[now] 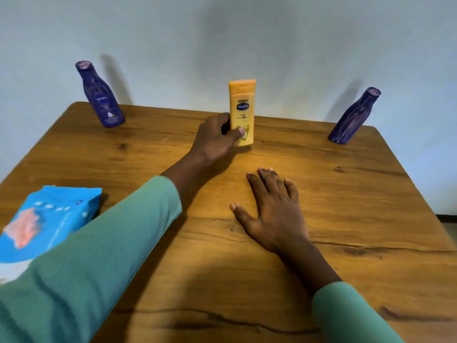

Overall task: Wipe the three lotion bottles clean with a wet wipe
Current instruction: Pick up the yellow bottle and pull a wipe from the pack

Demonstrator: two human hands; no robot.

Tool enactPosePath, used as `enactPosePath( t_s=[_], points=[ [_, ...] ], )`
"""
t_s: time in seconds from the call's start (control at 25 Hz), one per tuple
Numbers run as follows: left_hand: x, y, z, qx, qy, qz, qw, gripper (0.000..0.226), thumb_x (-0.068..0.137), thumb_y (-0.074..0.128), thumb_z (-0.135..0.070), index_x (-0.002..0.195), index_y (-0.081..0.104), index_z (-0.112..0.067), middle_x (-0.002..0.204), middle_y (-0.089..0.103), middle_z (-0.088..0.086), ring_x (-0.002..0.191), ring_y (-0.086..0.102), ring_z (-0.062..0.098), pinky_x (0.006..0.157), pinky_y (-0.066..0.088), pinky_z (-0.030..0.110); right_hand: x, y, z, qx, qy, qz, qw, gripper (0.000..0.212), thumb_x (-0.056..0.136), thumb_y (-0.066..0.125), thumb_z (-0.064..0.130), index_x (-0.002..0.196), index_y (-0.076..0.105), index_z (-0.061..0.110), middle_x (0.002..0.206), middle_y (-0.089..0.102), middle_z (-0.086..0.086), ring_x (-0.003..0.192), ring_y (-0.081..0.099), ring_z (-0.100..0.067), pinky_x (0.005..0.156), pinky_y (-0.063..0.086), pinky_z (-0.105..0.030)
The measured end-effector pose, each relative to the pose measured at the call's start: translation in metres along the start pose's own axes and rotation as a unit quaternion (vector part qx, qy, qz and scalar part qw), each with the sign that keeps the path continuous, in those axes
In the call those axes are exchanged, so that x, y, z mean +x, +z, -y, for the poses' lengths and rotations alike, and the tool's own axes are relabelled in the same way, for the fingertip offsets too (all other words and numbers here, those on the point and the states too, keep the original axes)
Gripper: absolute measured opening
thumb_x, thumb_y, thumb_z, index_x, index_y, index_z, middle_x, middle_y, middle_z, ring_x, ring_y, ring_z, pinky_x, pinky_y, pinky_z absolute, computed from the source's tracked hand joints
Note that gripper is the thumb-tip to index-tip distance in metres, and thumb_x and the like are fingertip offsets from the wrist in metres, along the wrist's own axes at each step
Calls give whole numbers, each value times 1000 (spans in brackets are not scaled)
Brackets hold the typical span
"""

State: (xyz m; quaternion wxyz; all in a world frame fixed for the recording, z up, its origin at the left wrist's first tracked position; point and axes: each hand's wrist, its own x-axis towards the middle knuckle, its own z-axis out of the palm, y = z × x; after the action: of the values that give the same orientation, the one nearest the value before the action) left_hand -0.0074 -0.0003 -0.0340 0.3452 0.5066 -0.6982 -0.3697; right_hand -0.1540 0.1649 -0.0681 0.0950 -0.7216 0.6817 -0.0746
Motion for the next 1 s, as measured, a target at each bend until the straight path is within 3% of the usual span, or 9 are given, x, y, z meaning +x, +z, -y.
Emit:
enactPosePath(
  t_s=[0.2,0.32,0.44,0.56,0.68,0.8,0.88,1.0],
  points=[
    [-68,-44,2,44,25,6,999,38,94,75,-29,129,69,-17,122,75,-2,107,70,14,92,57,34,10,1,-12,39,-13,-19,999,85,93,31,82,162,27,31,171,27,0,159,17,-19,128,13,-49],
    [-113,-61,2,56,25,0,998,36,94,75,-27,128,69,-18,121,75,-3,107,70,14,94,57,37,9,-4,-11,112,-26,-65,991,77,97,50,69,160,32,29,162,42,-2,149,36,-21,123,28,-48],
    [-177,-65,16,33,13,-22,999,33,93,75,-30,126,69,-24,118,76,-8,107,71,11,96,59,43,-22,4,24,296,-65,-101,948,70,97,66,51,157,38,31,150,50,0,132,51,-15,101,49,-32],
    [-226,-74,12,43,-12,4,999,39,98,69,-28,137,62,-26,129,71,-8,117,66,10,104,54,37,-60,3,92,424,-86,-82,898,63,100,68,35,156,39,29,136,56,6,115,60,-9,84,51,-20],
    [-245,-79,6,80,3,-1,997,38,99,67,-25,137,62,-25,129,71,-6,119,66,14,102,53,34,-75,15,126,498,-90,-118,855,42,102,66,22,142,54,26,125,67,9,113,64,-8,92,60,-37],
    [-266,-85,3,129,6,3,992,47,97,71,-31,141,57,-25,129,67,-9,116,64,12,92,53,27,-85,24,127,476,-85,-121,867,29,104,63,23,133,61,24,119,72,6,109,68,-9,97,59,-45],
    [-281,-103,0,169,17,-44,984,52,94,74,-35,141,53,-29,125,62,-12,110,62,10,86,55,25,-87,23,128,469,-79,-116,872,35,104,62,25,139,59,22,127,71,2,114,67,-14,100,58,-43],
    [-297,-141,5,169,23,-212,962,43,93,75,-37,133,61,-28,119,64,-9,103,65,11,84,56,29,-88,25,127,464,-64,-108,877,41,104,62,26,144,55,20,136,67,-2,121,63,-20,101,55,-40]
  ],
)
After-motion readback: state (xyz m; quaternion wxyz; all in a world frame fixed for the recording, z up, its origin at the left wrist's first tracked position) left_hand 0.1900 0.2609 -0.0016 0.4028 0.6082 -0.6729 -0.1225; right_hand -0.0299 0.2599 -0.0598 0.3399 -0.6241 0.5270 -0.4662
